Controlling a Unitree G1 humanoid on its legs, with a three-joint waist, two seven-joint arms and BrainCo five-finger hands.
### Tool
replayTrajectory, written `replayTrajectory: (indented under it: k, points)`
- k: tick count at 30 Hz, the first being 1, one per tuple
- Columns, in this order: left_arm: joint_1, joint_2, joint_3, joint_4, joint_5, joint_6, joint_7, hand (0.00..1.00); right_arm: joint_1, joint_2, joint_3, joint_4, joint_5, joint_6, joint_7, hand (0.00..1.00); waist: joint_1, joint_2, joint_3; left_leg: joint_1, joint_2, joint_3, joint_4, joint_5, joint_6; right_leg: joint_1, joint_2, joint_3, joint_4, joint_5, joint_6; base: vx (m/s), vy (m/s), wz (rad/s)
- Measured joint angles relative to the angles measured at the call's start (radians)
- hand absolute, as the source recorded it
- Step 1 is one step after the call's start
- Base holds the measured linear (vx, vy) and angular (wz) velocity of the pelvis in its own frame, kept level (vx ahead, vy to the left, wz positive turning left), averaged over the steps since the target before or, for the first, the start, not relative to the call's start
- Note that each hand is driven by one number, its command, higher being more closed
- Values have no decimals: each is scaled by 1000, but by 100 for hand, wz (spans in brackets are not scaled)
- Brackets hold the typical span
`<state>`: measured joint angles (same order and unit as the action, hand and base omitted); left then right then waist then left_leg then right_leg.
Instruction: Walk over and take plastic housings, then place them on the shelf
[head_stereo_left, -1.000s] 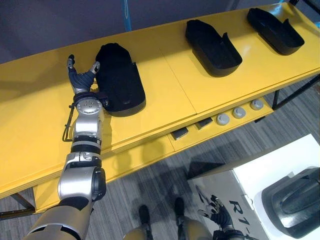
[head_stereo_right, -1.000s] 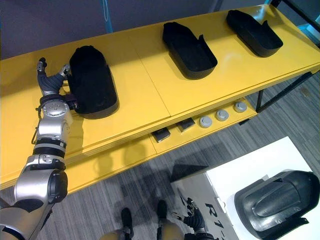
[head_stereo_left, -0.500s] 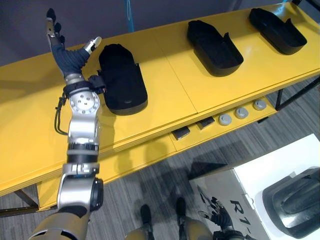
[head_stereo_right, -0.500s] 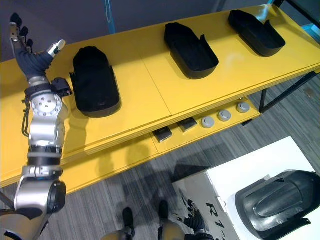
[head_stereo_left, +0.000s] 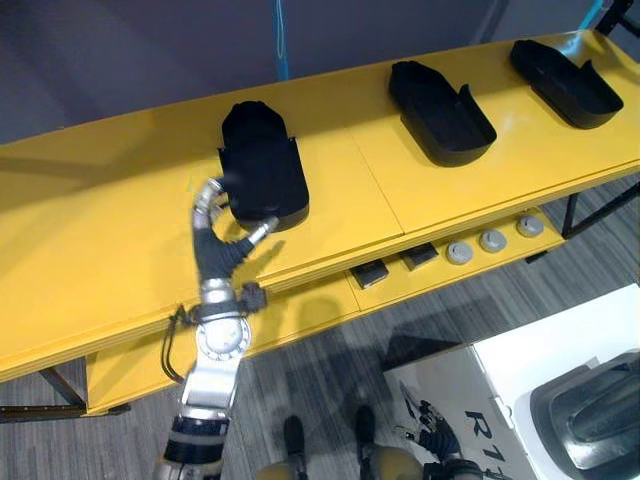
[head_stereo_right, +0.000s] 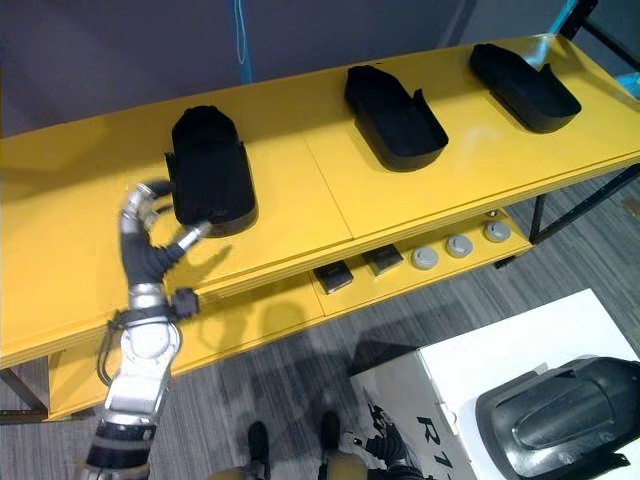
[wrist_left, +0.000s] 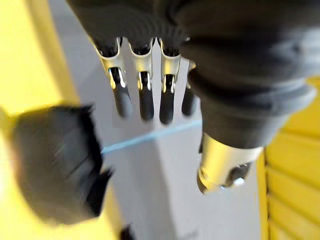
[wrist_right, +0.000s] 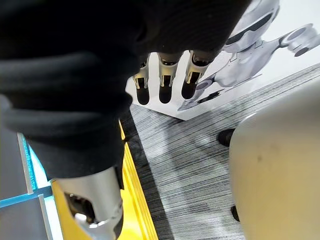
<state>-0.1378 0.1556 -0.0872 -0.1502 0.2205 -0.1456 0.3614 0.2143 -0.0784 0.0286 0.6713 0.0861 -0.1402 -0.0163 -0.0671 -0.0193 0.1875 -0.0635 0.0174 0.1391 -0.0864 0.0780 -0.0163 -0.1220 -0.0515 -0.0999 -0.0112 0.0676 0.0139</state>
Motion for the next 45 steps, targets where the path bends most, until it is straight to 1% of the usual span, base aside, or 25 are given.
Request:
replayTrajectory:
  k: [4,6,8,14,15,20,21,24,26,29,32,36,39,43,45]
  points:
    - [55,-2,-20,71,1,0,-50,100,-16,0,3,15,-1,0,0,0,1,5,-14,17,5,-1,0,1,1,20,5,-2,-2,0,-1,-26,-3,0]
    - [75,-2,-20,102,6,0,-62,100,-13,1,4,20,-4,0,0,0,1,9,-27,18,7,0,0,2,2,20,6,-2,-2,1,-1,-54,-6,-1]
    - [84,-2,-22,123,19,0,-66,100,-12,1,4,25,-21,0,0,0,1,9,-30,25,9,0,-3,1,2,27,7,-2,-2,1,-1,-59,-7,-1]
    - [78,-2,-37,165,88,1,-64,100,-9,8,6,28,-23,1,0,0,0,8,-49,30,14,14,-4,-3,-5,42,13,6,-34,11,6,-41,-1,-7]
    - [20,0,-36,235,119,19,-53,100,-10,9,3,47,-22,1,-1,0,-3,7,-49,30,16,19,-4,-3,-5,45,15,7,-45,18,1,-12,3,-6]
    - [-17,8,-34,267,119,36,-50,100,-11,9,4,47,-23,1,0,0,-7,6,-50,30,16,20,-4,-5,-8,48,16,6,-51,21,-2,0,1,-1]
    - [-42,16,-34,297,120,41,-46,100,-12,9,4,47,-23,1,0,0,-7,6,-49,30,16,20,-3,-6,-8,49,16,6,-51,21,-2,0,0,0]
    - [-97,30,-14,362,128,61,-38,100,-15,9,3,47,-22,1,0,0,-21,5,-49,30,17,22,-4,-6,-8,48,17,8,-51,21,-2,-23,6,-2]
    - [-116,42,-14,367,129,69,-38,100,-17,9,3,46,-22,1,-1,0,-29,3,-47,28,17,25,-4,-6,-8,43,17,10,-51,22,-1,-47,11,-5]
    - [-154,44,-14,371,138,79,-38,100,-19,9,3,46,-22,1,-1,0,-30,-1,-46,10,17,25,-4,-5,-7,23,17,12,-51,25,-1,-41,6,-2]
    - [-199,56,-12,429,138,84,-38,100,-21,9,3,46,-21,1,0,0,-36,-5,-43,-1,18,27,-4,-5,-7,11,19,15,-51,27,-2,-3,0,-1]
    - [-275,75,6,474,137,89,-37,100,-25,8,2,44,-21,1,-1,0,-38,-18,-30,-6,19,42,-1,-6,-8,0,21,31,-50,27,-3,0,5,-8]
    - [-327,90,6,494,137,91,-37,100,-26,7,2,35,-20,1,0,0,-42,-19,-19,-22,19,45,-1,-6,-8,-17,21,32,-47,28,-3,-1,4,-2]
    - [-382,97,18,515,137,97,-37,100,-26,5,2,10,-19,1,0,0,-57,-19,0,-29,19,45,-1,-7,-9,-27,21,35,-43,28,-3,0,0,0]
    - [-419,98,20,532,136,102,-37,100,-25,3,2,5,-19,1,0,0,-58,-20,7,-40,20,48,0,-7,-9,-44,21,39,-34,27,-3,-34,14,-5]
